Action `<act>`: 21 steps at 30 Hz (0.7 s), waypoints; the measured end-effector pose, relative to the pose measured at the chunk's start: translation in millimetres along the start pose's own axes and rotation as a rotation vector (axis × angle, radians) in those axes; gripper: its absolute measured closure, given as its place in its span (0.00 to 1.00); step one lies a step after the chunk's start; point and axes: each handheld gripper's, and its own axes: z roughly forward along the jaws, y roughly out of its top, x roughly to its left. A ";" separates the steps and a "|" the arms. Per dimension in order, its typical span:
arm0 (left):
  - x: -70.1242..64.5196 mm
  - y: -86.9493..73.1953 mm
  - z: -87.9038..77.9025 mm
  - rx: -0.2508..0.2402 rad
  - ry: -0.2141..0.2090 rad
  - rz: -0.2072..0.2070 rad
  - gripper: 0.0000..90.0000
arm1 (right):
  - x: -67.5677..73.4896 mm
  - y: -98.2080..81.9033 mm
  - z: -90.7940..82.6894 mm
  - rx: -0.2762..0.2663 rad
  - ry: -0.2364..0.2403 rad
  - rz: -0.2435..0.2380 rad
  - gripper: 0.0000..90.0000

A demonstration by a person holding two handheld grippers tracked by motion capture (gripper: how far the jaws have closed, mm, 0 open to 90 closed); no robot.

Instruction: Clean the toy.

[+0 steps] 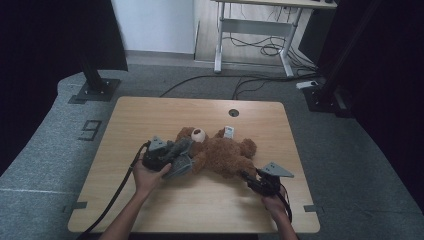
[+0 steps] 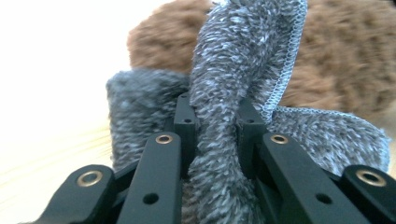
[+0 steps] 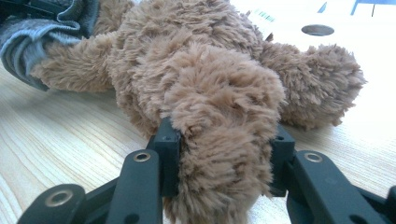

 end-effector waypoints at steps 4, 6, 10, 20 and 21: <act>10.3 0.4 -7.7 -0.019 0.009 -0.017 0.84 | -0.9 -0.2 -0.1 -0.002 0.004 0.001 0.67; 12.4 4.6 -12.5 -0.039 0.006 -0.020 0.84 | -1.9 -0.5 -0.3 -0.004 0.005 0.004 0.67; 10.0 23.5 -17.5 -0.085 -0.011 -0.012 0.83 | -3.9 -0.6 -1.1 -0.006 0.007 0.014 0.67; 4.6 62.6 23.9 -0.008 -0.080 -0.002 0.81 | -3.0 0.0 -1.9 -0.005 0.004 -0.012 0.66; 6.2 57.6 30.8 0.011 -0.085 -0.014 0.81 | -3.4 0.1 -2.2 -0.003 0.007 -0.010 0.65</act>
